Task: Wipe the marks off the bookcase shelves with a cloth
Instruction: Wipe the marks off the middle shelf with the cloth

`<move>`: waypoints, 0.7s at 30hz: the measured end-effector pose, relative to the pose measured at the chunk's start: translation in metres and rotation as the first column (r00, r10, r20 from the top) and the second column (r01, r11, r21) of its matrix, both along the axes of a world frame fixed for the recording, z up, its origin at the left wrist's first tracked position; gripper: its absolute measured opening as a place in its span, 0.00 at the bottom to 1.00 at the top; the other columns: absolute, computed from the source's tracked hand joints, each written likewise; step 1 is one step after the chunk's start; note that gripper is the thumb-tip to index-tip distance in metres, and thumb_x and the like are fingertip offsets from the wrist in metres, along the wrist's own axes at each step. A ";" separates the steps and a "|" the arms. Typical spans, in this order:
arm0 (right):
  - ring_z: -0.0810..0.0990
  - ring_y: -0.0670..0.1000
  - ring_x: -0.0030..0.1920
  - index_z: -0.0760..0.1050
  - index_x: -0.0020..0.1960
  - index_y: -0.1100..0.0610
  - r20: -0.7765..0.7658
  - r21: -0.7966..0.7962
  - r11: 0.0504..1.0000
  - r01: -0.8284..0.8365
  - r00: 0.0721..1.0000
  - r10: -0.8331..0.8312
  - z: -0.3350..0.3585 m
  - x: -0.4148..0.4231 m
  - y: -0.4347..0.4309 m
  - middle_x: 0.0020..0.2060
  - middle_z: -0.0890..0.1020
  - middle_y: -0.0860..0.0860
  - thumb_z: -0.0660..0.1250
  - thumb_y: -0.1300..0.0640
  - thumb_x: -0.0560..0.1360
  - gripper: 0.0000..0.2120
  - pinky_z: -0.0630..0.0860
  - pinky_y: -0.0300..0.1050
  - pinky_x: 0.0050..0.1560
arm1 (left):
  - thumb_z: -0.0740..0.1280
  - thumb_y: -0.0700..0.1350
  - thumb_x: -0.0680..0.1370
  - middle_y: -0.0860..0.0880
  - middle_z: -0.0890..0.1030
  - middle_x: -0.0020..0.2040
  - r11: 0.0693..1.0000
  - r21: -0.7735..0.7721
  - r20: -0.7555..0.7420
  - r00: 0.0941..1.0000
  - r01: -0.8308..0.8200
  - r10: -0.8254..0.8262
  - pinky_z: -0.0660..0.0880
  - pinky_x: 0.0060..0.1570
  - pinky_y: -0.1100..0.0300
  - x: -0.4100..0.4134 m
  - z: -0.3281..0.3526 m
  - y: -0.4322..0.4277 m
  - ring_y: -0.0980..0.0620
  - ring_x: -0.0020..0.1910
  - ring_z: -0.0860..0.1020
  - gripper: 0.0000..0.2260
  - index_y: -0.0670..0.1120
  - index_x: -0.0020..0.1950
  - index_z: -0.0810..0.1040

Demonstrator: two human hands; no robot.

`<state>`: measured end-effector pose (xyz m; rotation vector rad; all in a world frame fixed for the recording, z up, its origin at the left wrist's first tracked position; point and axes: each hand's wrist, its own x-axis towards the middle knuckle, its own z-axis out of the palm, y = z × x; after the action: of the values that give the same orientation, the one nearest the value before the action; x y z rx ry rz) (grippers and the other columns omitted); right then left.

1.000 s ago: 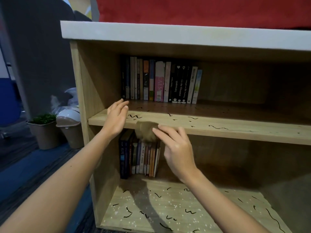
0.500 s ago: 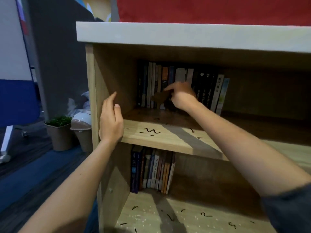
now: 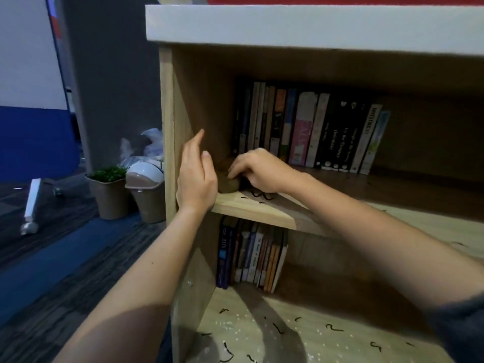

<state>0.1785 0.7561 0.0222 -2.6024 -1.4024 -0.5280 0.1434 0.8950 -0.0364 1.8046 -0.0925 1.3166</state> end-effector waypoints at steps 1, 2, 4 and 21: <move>0.75 0.48 0.58 0.80 0.55 0.54 0.012 -0.007 1.000 -0.025 1.000 0.025 -0.002 -0.018 -0.016 0.57 0.79 0.50 0.60 0.70 0.74 0.18 0.70 0.41 0.60 | 0.53 0.43 0.82 0.48 0.68 0.69 1.000 0.000 -0.004 1.000 0.002 -0.002 0.61 0.63 0.65 -0.001 0.000 -0.001 0.61 0.65 0.65 0.18 0.46 0.72 0.64; 0.74 0.46 0.57 0.80 0.55 0.52 0.021 -0.015 1.000 -0.027 0.999 0.027 -0.005 -0.035 -0.033 0.57 0.79 0.47 0.61 0.69 0.74 0.17 0.69 0.40 0.59 | 0.53 0.43 0.82 0.48 0.68 0.69 1.000 0.001 -0.012 1.000 0.004 -0.004 0.61 0.62 0.65 -0.003 0.000 -0.002 0.61 0.64 0.65 0.18 0.46 0.72 0.64; 0.72 0.47 0.54 0.80 0.55 0.50 0.063 0.009 1.000 0.022 0.998 -0.022 -0.015 -0.068 -0.068 0.57 0.79 0.45 0.62 0.67 0.73 0.18 0.71 0.43 0.55 | 0.53 0.44 0.82 0.48 0.68 0.69 1.000 0.014 -0.036 0.999 0.010 -0.010 0.61 0.61 0.64 -0.005 0.001 -0.003 0.59 0.64 0.66 0.18 0.47 0.72 0.64; 0.75 0.56 0.47 0.82 0.50 0.62 0.359 0.568 0.758 0.322 0.731 -0.580 -0.108 -0.138 -0.134 0.48 0.83 0.55 0.68 0.74 0.65 0.16 0.77 0.46 0.48 | 0.42 0.52 0.78 0.55 0.52 0.77 0.786 0.595 -0.286 0.958 0.165 0.015 0.27 0.66 0.62 -0.043 -0.045 -0.119 0.59 0.74 0.44 0.25 0.51 0.75 0.56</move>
<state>0.0403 0.6220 -0.0856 -2.4500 -0.5252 -1.5308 0.1004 0.7760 -0.0816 2.4949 -0.4888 1.0190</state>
